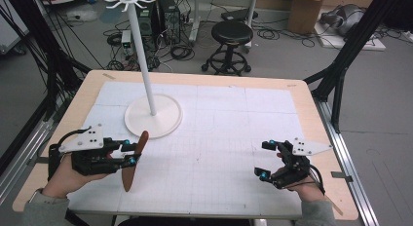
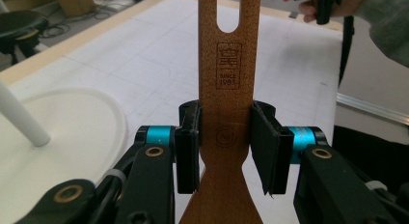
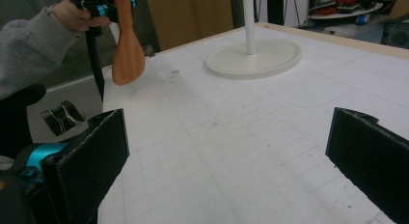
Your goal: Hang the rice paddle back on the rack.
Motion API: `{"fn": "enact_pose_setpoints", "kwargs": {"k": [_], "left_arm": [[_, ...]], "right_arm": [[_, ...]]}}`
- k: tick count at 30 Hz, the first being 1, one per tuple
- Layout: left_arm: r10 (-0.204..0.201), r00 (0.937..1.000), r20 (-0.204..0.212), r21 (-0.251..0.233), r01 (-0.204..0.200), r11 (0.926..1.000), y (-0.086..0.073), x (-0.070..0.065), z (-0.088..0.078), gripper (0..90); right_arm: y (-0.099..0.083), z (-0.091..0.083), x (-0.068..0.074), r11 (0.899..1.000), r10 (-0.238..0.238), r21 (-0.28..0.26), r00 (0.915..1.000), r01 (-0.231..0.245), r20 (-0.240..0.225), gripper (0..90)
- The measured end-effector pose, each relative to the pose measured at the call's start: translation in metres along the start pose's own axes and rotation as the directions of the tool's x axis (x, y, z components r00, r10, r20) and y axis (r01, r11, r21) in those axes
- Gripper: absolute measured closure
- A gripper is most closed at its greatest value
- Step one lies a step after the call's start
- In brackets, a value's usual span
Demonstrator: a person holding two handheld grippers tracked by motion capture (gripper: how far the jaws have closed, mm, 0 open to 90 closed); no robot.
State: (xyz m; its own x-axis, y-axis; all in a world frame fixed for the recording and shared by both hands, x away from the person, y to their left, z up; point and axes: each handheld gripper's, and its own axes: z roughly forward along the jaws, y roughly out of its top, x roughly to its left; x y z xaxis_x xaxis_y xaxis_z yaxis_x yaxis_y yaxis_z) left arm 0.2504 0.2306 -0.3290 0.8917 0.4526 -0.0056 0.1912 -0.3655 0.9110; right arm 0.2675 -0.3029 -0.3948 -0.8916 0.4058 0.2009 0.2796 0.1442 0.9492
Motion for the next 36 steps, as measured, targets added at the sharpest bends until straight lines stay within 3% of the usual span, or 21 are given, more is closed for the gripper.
{"fn": "enact_pose_setpoints", "kwargs": {"k": [5, 9, 16, 24, 26, 29, 35, 36], "left_arm": [[-0.033, 0.9975, -0.063, -0.081, 0.028, 0.9963, -0.007, 0.009, -0.008, 65.2], [-0.066, 0.9955, -0.068, -0.118, 0.057, 0.9914, -0.012, 0.015, -0.013, 65.1], [-0.038, 0.9989, -0.029, -0.188, 0.032, 0.9816, -0.012, 0.017, -0.022, 65.2], [-0.041, 0.9972, -0.062, -0.249, 0.024, 0.9683, -0.009, 0.021, -0.041, 65.2], [-0.033, 0.9961, -0.082, -0.253, 0.012, 0.9674, -0.009, 0.023, -0.046, 65.2], [-0.024, 0.9915, -0.128, -0.206, -0.003, 0.9784, -0.008, 0.028, -0.049, 65.2], [-0.063, 0.9938, -0.092, -0.221, 0.041, 0.9744, -0.001, 0.038, -0.059, 65.2], [-0.08, 0.9942, -0.071, -0.238, 0.061, 0.9694, 0.0, 0.041, -0.06, 65.2]], "right_arm": [[0.001, 0.001, 0.001, 1.0, -0.007, -0.011, 1.0, 0.007, -0.001, 0.0], [0.001, 0.002, 0.001, 1.0, -0.008, -0.012, 0.9999, 0.008, -0.006, 0.0], [0.002, 0.003, 0.001, 1.0, -0.006, -0.013, 0.9999, 0.006, -0.012, 0.0], [0.005, 0.007, 0.009, 1.0, -0.025, -0.011, 0.9988, 0.025, -0.042, 0.0], [0.006, 0.009, 0.011, 0.999, -0.033, -0.01, 0.998, 0.032, -0.054, 0.0], [0.006, 0.014, 0.015, 0.999, -0.05, -0.003, 0.9965, 0.05, -0.068, 0.0], [0.006, 0.02, 0.022, 0.998, -0.057, 0.013, 0.9942, 0.059, -0.091, 0.0], [0.006, 0.021, 0.022, 0.998, -0.061, 0.007, 0.9941, 0.062, -0.09, 0.0]]}}
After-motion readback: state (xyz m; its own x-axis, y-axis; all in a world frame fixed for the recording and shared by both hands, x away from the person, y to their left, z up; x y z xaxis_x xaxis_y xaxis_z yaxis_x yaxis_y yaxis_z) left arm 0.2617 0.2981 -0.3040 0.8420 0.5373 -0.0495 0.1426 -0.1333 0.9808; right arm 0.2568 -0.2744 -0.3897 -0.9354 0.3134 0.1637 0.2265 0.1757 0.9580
